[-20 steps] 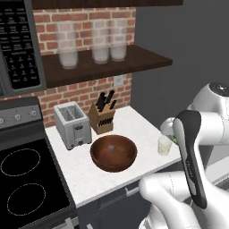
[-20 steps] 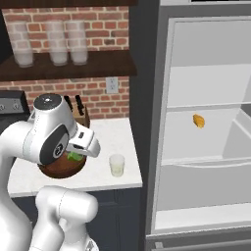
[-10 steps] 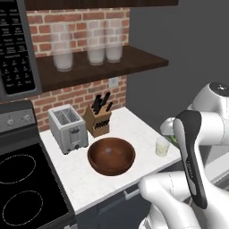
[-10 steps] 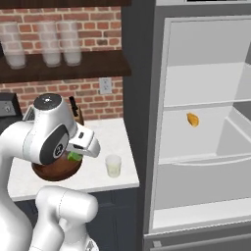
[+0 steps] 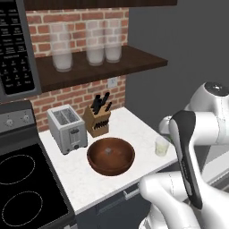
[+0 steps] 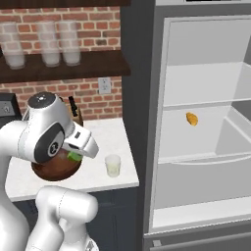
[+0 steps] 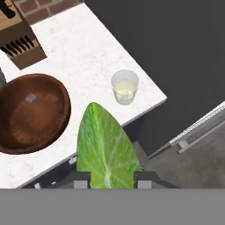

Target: Grab a lemon wedge from the fridge and one ice cube from the ice bowl, and put them in the glass of lemonade.

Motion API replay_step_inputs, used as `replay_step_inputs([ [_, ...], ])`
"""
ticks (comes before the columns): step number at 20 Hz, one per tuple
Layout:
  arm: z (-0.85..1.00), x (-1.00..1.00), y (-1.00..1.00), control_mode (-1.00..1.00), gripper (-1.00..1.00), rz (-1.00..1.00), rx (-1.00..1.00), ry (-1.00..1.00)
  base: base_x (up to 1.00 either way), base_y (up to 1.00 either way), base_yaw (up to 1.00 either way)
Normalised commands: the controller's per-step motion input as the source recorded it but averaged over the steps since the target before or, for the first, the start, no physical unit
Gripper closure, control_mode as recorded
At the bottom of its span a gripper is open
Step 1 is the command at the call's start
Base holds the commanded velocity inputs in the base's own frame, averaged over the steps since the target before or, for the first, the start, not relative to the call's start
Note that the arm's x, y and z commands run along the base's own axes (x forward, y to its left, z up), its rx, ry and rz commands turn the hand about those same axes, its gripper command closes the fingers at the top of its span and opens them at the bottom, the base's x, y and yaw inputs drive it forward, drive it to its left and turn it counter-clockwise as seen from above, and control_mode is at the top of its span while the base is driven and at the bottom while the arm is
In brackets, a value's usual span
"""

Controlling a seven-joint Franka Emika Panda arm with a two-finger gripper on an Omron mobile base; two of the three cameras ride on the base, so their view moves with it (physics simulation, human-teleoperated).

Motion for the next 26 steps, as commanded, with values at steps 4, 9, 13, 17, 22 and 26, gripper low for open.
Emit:
replay_step_inputs([
  [4,0.08,0.0,0.0,-1.0,1.0,-0.13,-0.03,-0.01,0.0,0.0,0.0],
  [9,0.0,0.05,-0.01,-1.0,1.0,-0.14,-0.04,-0.11,0.0,0.0,0.0],
  [13,-0.02,0.56,0.0,-1.0,1.0,-0.05,-0.02,-0.04,0.0,0.0,0.0],
  [17,-0.1,0.69,0.0,-1.0,1.0,0.0,0.0,0.0,0.0,0.0,0.0],
  [22,-0.34,0.56,-0.07,-1.0,1.0,0.0,0.0,0.03,0.0,0.0,0.0],
  [26,-0.57,0.26,-0.23,-1.0,1.0,0.03,0.0,0.09,0.0,0.0,0.0],
])
